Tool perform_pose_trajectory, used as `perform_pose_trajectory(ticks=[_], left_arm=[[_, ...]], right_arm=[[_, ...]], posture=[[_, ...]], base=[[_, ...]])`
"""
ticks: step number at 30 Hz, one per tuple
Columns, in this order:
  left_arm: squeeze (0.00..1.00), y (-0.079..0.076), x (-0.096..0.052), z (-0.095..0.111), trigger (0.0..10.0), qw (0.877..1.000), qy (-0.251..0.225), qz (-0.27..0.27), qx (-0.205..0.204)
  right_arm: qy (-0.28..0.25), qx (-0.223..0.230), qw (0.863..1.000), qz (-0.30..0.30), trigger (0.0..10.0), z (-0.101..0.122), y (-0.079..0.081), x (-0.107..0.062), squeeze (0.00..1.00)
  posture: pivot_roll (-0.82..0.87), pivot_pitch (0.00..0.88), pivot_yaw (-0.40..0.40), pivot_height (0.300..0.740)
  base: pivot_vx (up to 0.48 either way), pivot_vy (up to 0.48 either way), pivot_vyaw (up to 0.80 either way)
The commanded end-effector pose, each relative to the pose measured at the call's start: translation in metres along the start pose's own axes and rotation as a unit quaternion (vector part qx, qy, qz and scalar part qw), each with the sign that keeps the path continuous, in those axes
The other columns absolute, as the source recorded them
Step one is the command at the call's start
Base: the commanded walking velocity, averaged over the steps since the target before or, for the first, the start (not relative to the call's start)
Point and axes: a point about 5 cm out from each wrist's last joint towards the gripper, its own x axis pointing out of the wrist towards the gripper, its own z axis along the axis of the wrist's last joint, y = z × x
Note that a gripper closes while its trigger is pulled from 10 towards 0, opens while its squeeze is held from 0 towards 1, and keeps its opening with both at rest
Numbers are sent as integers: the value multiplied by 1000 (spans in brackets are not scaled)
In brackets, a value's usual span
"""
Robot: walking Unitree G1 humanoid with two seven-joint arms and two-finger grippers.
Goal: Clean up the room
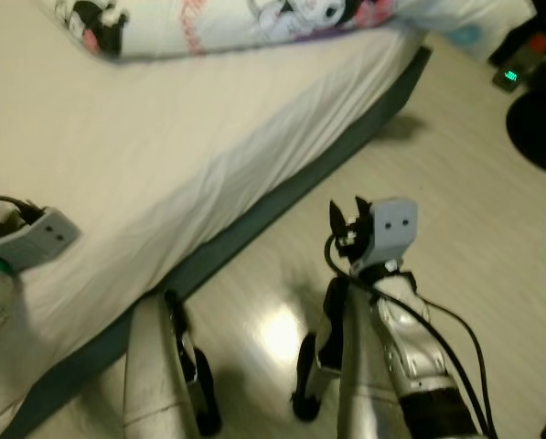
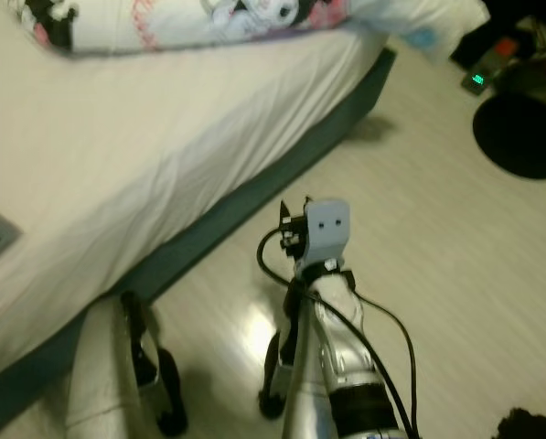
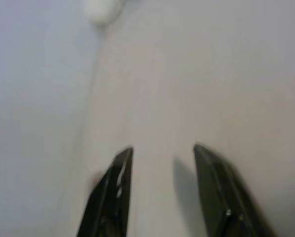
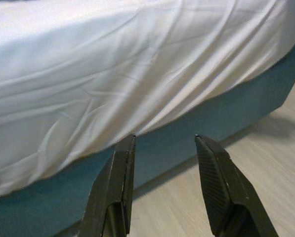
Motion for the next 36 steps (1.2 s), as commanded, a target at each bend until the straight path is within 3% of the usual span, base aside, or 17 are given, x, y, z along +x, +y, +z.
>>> perform_pose_trajectory(ticks=[1, 2, 3, 4, 5, 6, 7, 8, 9, 10, 11, 19, 24, 36], left_arm=[[0, 5, -1, 27, 10000, 995, -29, 3, -97], [0, 5, -1, 27, 10000, 995, -29, 3, -97], [0, 7, 2, 62, 10000, 983, -69, 15, -167], [0, 7, 2, 62, 10000, 983, -69, 15, -167], [0, 11, 2, 90, 10000, 968, -92, 21, -234], [0, 11, 2, 90, 10000, 968, -92, 21, -234], [0, 12, 3, 107, 10000, 956, -104, 20, -273], [0, 12, 3, 107, 10000, 956, -104, 20, -273], [0, 13, 3, 119, 10000, 945, -114, 15, -306], [0, 13, 3, 119, 10000, 945, -114, 15, -306], [0, 15, 3, 136, 10000, 924, -122, -2, -362], [0, 16, -6, 145, 10000, 904, -134, -19, -406], [0, 4, -10, 157, 10000, 903, -134, -40, -407], [0, 2, -6, 161, 10000, 900, -123, -46, -415]], right_arm=[[5, 7, 1000, -1, 10000, -1, -1, -5, 0], [5, 7, 1000, -1, 10000, -1, -1, -5, 0], [-9, 9, 1000, -3, 10000, 6, -2, -4, 0], [-9, 9, 1000, -3, 10000, 6, -2, -4, 0], [-23, 10, 1000, -3, 10000, 14, -2, -4, 0], [-23, 10, 1000, -3, 10000, 14, -2, -4, 0], [-34, 10, 999, -4, 10000, 20, -2, -4, 0], [-34, 10, 999, -4, 10000, 20, -2, -4, 0], [-43, 11, 999, -5, 10000, 25, -2, -4, 0], [-43, 11, 999, -5, 10000, 25, -2, -4, 0], [-63, 11, 998, -9, 10000, 35, -2, -8, 0], [-84, 11, 996, -24, 10000, 45, -9, -9, 0], [-90, 11, 995, -35, 10000, 47, -16, -3, 0], [-82, 10, 995, -46, 10000, 46, -17, -2, 0]], posture=[[1, 287, 39, 532], [1, 287, 39, 532], [0, 262, 28, 532], [0, 262, 28, 532], [-4, 250, 24, 532], [-4, 250, 24, 532], [-7, 244, 23, 532], [-7, 244, 23, 532], [-15, 230, 22, 532], [-15, 230, 22, 532], [-31, 187, 22, 532], [-46, 136, 16, 532], [-54, 97, 18, 532], [-60, 85, 23, 556]], base=[[0, 0, 0], [0, 0, 0], [0, 0, 0], [0, 0, 0], [0, 0, 0], [0, 0, 0], [0, 0, 0], [0, 0, 0], [0, 0, 0], [0, 0, 0], [0, 0, 0], [0, 0, 0], [0, 0, 0], [0, 0, 0]])
